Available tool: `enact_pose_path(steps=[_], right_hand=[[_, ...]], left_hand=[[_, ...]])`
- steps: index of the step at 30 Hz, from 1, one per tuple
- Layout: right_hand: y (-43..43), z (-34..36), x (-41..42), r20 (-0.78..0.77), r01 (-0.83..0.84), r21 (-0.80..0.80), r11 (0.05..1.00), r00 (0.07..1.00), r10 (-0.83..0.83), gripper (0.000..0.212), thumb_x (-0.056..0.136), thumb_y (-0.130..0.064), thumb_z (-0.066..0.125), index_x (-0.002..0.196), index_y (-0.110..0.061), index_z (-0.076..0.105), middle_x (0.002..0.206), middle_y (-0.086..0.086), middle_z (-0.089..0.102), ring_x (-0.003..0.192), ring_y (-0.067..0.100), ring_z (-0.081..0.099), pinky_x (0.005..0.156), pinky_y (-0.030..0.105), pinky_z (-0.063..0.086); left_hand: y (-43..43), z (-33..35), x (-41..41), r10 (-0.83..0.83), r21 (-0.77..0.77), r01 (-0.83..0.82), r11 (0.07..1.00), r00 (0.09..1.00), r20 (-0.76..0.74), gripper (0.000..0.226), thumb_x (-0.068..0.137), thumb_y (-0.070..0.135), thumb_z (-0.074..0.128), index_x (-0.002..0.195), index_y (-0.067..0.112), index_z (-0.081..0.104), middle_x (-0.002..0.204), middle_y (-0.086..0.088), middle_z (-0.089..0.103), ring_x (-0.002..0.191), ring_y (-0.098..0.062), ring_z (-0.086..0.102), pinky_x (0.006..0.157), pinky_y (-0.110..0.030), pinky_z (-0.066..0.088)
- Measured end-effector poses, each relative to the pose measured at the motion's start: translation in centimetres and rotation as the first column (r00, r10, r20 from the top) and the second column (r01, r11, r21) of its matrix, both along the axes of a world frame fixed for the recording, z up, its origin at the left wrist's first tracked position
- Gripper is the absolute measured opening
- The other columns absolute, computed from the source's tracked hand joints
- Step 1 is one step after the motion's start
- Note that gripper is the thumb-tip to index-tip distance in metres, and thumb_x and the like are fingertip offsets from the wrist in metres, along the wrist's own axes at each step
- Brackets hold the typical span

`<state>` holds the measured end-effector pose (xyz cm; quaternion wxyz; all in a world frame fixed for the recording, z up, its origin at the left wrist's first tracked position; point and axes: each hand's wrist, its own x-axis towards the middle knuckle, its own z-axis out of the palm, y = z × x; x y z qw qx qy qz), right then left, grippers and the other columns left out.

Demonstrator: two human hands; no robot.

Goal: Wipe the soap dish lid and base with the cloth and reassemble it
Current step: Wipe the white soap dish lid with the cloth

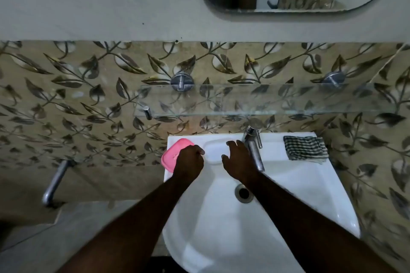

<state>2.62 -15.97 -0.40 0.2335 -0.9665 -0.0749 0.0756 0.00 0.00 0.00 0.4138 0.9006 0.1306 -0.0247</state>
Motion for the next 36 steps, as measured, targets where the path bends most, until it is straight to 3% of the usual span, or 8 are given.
enact_pose_path(steps=[6, 11, 15, 20, 24, 30, 33, 36], right_hand=[[-0.2, 1.1, 1.1, -0.169, 0.148, 0.11, 0.983, 0.977, -0.128, 0.048, 0.094, -0.014, 0.055, 0.139, -0.003, 0.042, 0.133, 0.022, 0.052, 0.127, 0.034, 0.045, 0.106, 0.035, 0.034], [-0.6, 2.9, 0.9, -0.196, 0.196, 0.201, 0.96, 0.968, -0.156, 0.045, 0.097, -0.008, 0.05, 0.141, -0.003, 0.04, 0.142, 0.018, 0.041, 0.128, 0.028, 0.045, 0.104, 0.03, 0.036], [-1.0, 3.3, 0.1, -0.116, 0.174, 0.244, 0.954, 0.982, -0.15, 0.04, 0.097, -0.01, 0.049, 0.137, -0.01, 0.044, 0.136, 0.01, 0.047, 0.113, 0.024, 0.054, 0.089, 0.023, 0.04], [-1.2, 2.3, -1.7, 0.008, 0.119, 0.368, 0.922, 0.991, -0.131, 0.044, 0.096, -0.003, 0.049, 0.14, -0.005, 0.043, 0.143, 0.009, 0.049, 0.133, 0.024, 0.044, 0.109, 0.027, 0.029], [-0.8, 0.8, -3.7, -0.106, 0.237, 0.547, 0.803, 0.971, -0.214, 0.051, 0.092, 0.002, 0.051, 0.141, -0.005, 0.04, 0.145, 0.012, 0.046, 0.137, 0.025, 0.041, 0.115, 0.043, 0.031], [-0.7, 0.0, -6.4, -0.324, 0.33, 0.581, 0.744, 0.932, -0.161, 0.055, 0.094, -0.007, 0.05, 0.144, -0.023, 0.035, 0.138, 0.008, 0.053, 0.123, 0.024, 0.054, 0.106, 0.042, 0.041], [-1.7, 0.2, -7.2, -0.319, 0.327, 0.552, 0.767, 0.933, -0.168, 0.053, 0.094, -0.01, 0.05, 0.143, -0.026, 0.037, 0.128, 0.009, 0.057, 0.117, 0.023, 0.056, 0.102, 0.043, 0.044], [-2.7, 0.5, -7.7, -0.277, 0.304, 0.568, 0.765, 0.946, -0.17, 0.053, 0.094, -0.005, 0.049, 0.143, -0.021, 0.038, 0.121, 0.006, 0.057, 0.111, 0.025, 0.058, 0.099, 0.043, 0.046]], left_hand=[[-1.1, -0.3, -0.1, 0.048, -0.105, -0.072, 0.992, 0.975, -0.215, 0.042, 0.09, 0.008, 0.055, 0.131, -0.002, 0.052, 0.132, -0.016, 0.057, 0.125, -0.031, 0.052, 0.105, -0.032, 0.04], [-1.6, -0.1, -0.1, 0.109, -0.395, -0.247, 0.885, 0.934, -0.34, 0.019, 0.073, 0.003, 0.055, 0.092, 0.003, 0.055, 0.092, -0.02, 0.061, 0.079, -0.028, 0.058, 0.071, -0.034, 0.046], [-2.4, 0.1, -0.9, 0.148, -0.488, -0.313, 0.815, 0.926, -0.347, 0.028, 0.08, -0.01, 0.053, 0.072, 0.016, 0.045, 0.079, -0.015, 0.055, 0.077, -0.026, 0.053, 0.073, -0.035, 0.042], [-2.6, -0.7, -2.5, 0.172, -0.527, -0.286, 0.801, 0.952, -0.255, 0.011, 0.091, 0.005, 0.052, 0.09, 0.003, 0.063, 0.082, -0.007, 0.06, 0.073, -0.018, 0.061, 0.072, -0.032, 0.047], [-1.1, -0.2, -2.9, 0.222, -0.33, -0.23, 0.915, 0.973, -0.061, 0.031, 0.096, 0.015, 0.052, 0.123, 0.001, 0.061, 0.112, -0.02, 0.069, 0.102, -0.035, 0.066, 0.096, -0.048, 0.051], [1.2, 1.4, -3.8, 0.158, -0.113, -0.161, 0.98, 0.987, -0.034, 0.023, 0.096, 0.011, 0.052, 0.099, 0.0, 0.072, 0.093, -0.023, 0.073, 0.093, -0.035, 0.069, 0.086, -0.044, 0.054], [1.1, 1.2, -5.2, 0.159, -0.233, -0.193, 0.953, 0.975, -0.158, 0.021, 0.097, 0.008, 0.048, 0.083, 0.006, 0.063, 0.071, -0.015, 0.065, 0.07, -0.03, 0.067, 0.074, -0.04, 0.055], [0.6, 1.1, -6.2, 0.147, -0.442, -0.265, 0.857, 0.948, -0.283, 0.013, 0.098, 0.002, 0.045, 0.102, 0.0, 0.058, 0.083, -0.013, 0.059, 0.066, -0.022, 0.062, 0.065, -0.032, 0.054]])
